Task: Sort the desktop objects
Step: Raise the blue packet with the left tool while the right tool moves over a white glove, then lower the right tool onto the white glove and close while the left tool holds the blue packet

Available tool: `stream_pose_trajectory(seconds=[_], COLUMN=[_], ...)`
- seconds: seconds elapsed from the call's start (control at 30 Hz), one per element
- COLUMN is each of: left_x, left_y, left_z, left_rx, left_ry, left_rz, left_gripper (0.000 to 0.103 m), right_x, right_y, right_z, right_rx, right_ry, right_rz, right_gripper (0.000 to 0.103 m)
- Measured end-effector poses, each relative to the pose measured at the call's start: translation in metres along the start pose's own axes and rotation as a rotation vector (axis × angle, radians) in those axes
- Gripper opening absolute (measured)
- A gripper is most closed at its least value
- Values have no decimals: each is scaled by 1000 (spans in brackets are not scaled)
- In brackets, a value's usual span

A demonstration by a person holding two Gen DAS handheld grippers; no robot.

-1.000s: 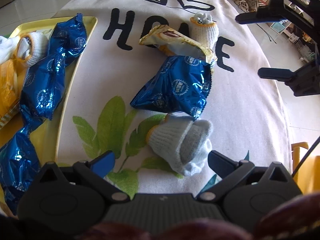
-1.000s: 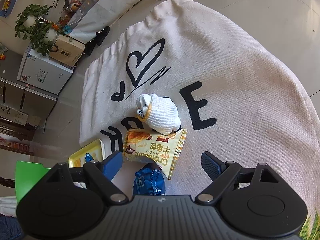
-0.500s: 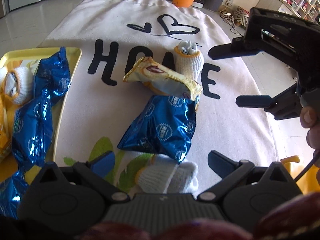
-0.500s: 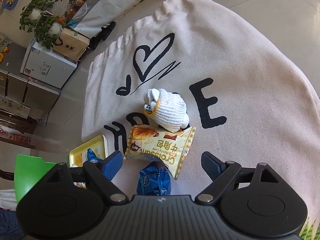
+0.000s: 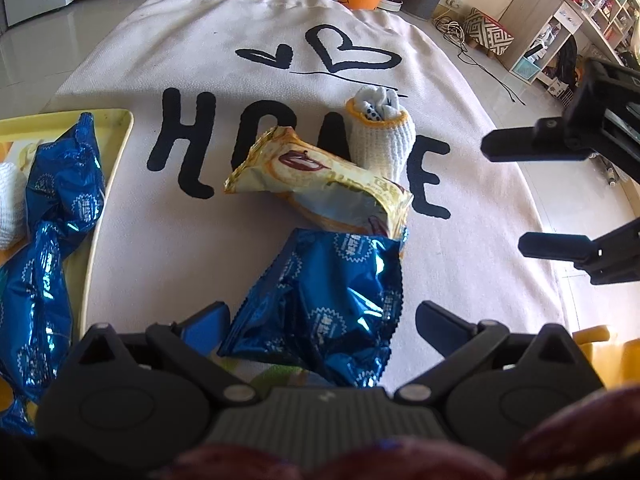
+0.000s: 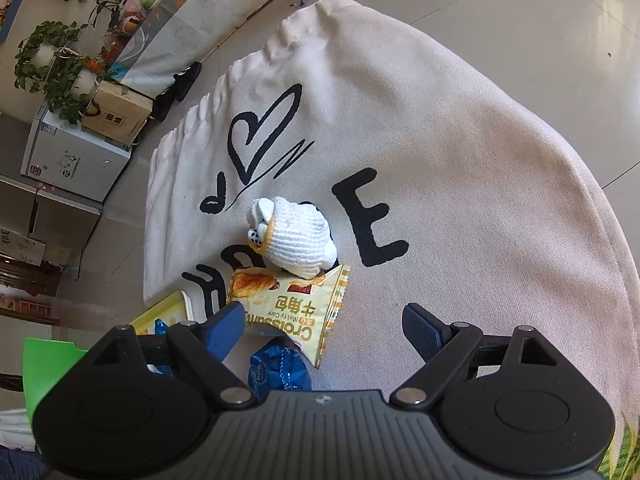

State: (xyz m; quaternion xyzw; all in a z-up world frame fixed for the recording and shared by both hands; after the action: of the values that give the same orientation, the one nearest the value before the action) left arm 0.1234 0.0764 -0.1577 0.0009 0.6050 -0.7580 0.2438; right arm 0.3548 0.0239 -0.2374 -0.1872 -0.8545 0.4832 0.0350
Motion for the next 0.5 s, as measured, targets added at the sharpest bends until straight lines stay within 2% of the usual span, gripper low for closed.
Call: stream_pose_trajectory(seconds=[0.1, 0.2, 0.33, 0.5], left_x=[-2, -3, -4, -8], left_y=[1, -1, -7, -15], left_z=[-5, -9, -17, -34], left_rx=[18, -15, -12, -32], left_ry=[-14, -19, -53, -85], left_rz=[3, 32, 39, 44], left_gripper=[102, 102, 100, 100], right_x=[0, 6, 23, 54], right_y=[-8, -21, -38, -39], right_z=[8, 13, 11, 9], right_rx=[22, 43, 107, 106], right_ry=[21, 29, -27, -72], right_rz=[23, 51, 89, 70], right_gripper=[86, 86, 86, 86])
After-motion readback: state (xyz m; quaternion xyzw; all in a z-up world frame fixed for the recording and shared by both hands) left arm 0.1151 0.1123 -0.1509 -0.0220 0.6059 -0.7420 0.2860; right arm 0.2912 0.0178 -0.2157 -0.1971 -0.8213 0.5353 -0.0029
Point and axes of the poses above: each gripper's, at about its wrist camera, not at the fingertips, and y roughly the way its jaws point, z to its right, x to its underside, the point moved 1 cm from there along y, roughly the way its jaws point, and after that the axes turned 8 degrees about -z, right-handed, at the moved point
